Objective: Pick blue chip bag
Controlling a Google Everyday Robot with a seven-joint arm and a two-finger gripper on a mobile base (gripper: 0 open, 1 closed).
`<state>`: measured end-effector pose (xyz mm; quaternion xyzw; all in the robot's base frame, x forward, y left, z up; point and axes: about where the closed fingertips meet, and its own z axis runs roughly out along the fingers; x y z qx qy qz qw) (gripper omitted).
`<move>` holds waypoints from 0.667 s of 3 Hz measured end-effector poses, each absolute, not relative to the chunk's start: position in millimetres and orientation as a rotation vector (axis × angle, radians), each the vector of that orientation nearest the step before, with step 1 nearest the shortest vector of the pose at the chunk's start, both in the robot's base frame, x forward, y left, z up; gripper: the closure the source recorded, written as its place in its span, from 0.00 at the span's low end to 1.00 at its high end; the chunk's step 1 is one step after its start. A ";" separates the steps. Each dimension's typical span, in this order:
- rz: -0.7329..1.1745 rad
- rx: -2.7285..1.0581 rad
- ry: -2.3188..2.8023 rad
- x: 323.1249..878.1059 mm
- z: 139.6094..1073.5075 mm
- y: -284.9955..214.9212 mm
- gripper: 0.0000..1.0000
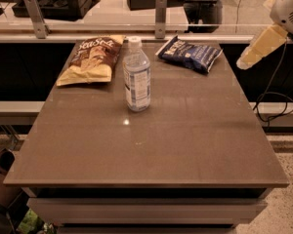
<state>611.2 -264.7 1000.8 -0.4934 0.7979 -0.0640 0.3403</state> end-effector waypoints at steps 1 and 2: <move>-0.113 -1.263 2.121 639.8 977.2 -274.4 0.00; -0.043 -1.254 2.142 672.5 953.2 -280.3 0.00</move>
Offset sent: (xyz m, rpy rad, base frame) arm 0.0917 -0.0267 -0.0628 0.1138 0.1243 -0.0103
